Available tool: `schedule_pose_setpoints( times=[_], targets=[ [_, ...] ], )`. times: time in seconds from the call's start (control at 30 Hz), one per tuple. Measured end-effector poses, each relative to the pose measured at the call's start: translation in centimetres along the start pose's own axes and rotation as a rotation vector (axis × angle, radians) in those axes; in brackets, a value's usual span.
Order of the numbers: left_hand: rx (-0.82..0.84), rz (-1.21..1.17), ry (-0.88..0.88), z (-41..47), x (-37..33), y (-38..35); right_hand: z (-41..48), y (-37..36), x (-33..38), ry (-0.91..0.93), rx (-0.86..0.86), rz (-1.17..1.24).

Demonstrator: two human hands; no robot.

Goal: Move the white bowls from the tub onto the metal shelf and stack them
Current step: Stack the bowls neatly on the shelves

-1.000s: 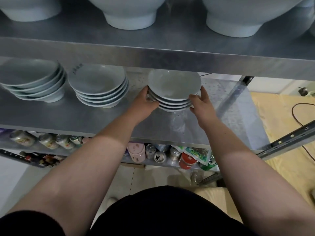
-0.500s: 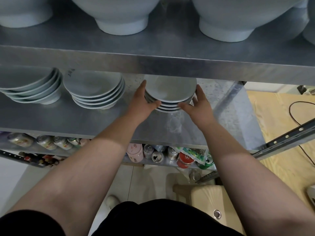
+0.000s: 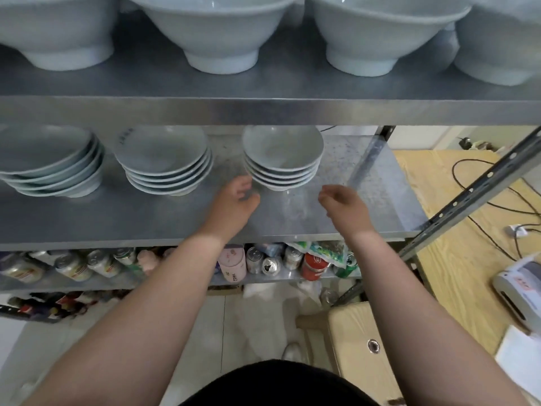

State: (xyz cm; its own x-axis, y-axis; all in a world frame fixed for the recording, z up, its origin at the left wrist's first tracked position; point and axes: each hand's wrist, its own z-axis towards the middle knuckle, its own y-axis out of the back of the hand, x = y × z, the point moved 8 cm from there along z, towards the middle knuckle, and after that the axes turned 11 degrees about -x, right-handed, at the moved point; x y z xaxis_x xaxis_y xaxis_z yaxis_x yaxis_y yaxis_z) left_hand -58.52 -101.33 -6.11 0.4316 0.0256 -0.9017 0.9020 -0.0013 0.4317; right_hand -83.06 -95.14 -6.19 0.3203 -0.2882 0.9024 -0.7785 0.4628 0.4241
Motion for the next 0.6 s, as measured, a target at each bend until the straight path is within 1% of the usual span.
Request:
schedule_pose_setpoints(
  times=[0.07, 0.13, 0.27, 0.37, 0.5, 0.57, 0.6],
  targets=[
    [-0.006, -0.035, -0.034, -2.4, -1.2, 1.4, -2.7, 1.3, 0.9, 0.020, -0.017, 0.000],
    [-0.017, -0.114, -0.125, -4.7, -4.1, 3.1, -4.9, 3.3, 3.6, 0.095, -0.049, 0.010],
    [0.021, -0.241, -0.395, -8.6, -13.1, 6.6, -9.6, 8.8, 12.2, 0.316, -0.142, 0.063],
    [0.017, -0.298, -0.568, -9.4, -19.8, 8.7, -11.7, 13.3, 18.0, 0.469, -0.244, 0.050],
    [0.015, -0.271, -0.703, -7.9, -27.0, 9.2, -10.5, 18.6, 23.2, 0.556, -0.355, 0.017],
    [-0.005, -0.230, -0.764, -6.9, -30.3, 9.0, -8.6, 20.7, 25.0, 0.593, -0.403, -0.058],
    [-0.023, -0.177, -0.798, -6.3, -31.7, 8.7, -7.3, 21.7, 25.7, 0.606, -0.423, -0.132]
  ],
)
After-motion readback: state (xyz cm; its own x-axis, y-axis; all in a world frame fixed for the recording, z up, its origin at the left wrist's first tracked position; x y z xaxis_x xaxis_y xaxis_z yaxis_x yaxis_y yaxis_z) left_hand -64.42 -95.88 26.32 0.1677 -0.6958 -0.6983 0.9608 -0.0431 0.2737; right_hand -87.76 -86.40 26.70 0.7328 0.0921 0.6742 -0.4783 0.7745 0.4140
